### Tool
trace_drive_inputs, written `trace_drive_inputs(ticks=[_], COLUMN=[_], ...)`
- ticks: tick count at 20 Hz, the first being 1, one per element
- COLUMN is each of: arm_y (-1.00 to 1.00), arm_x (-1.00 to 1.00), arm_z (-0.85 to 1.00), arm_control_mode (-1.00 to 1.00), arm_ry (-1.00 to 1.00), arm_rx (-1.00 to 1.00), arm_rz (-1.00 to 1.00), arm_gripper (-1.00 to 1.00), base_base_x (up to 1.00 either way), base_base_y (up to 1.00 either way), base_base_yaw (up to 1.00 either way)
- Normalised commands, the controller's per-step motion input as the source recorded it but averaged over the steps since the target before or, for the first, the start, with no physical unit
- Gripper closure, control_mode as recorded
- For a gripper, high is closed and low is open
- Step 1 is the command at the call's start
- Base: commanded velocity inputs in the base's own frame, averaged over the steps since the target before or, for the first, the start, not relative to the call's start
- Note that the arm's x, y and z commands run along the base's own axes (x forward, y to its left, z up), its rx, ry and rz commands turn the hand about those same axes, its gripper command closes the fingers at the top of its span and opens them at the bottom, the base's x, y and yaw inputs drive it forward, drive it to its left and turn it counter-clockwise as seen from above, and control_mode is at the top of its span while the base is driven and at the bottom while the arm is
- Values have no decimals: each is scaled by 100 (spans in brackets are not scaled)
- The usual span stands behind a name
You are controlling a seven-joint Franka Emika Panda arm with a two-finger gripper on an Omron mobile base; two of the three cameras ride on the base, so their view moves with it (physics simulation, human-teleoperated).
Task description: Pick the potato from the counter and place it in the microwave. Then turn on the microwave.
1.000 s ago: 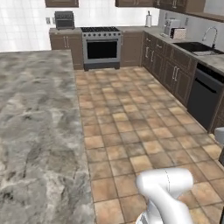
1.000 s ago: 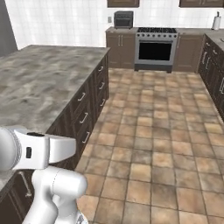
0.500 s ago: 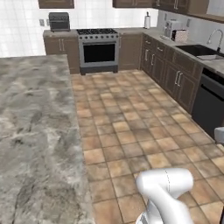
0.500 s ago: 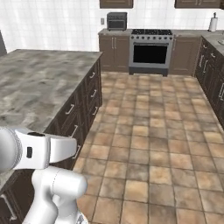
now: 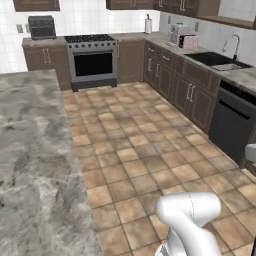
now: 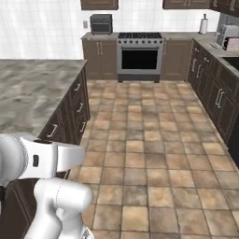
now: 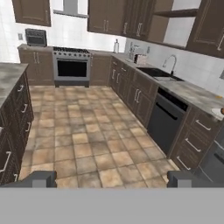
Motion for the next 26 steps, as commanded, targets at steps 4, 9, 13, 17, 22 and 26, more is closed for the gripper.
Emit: trace_drive_inputs(ticks=[4, 9, 13, 17, 22, 26], arm_y=[0, 0, 0, 0, 0, 0], arm_x=[0, 0, 0, 0, 0, 0], arm_z=[0, 0, 0, 0, 0, 0], arm_control_mode=[100, 100, 100, 100, 100, 100], arm_ry=[0, 0, 0, 0, 0, 0], arm_rx=[0, 0, 0, 0, 0, 0], arm_rz=[0, 0, 0, 0, 0, 0], arm_gripper=[-100, -100, -100, -100, -100, -100], base_base_x=[51, 61, 79, 82, 80, 81], base_base_y=[-2, 0, 0, 0, 0, 0], base_base_yaw=[-36, -38, -34, -33, -31, -30])
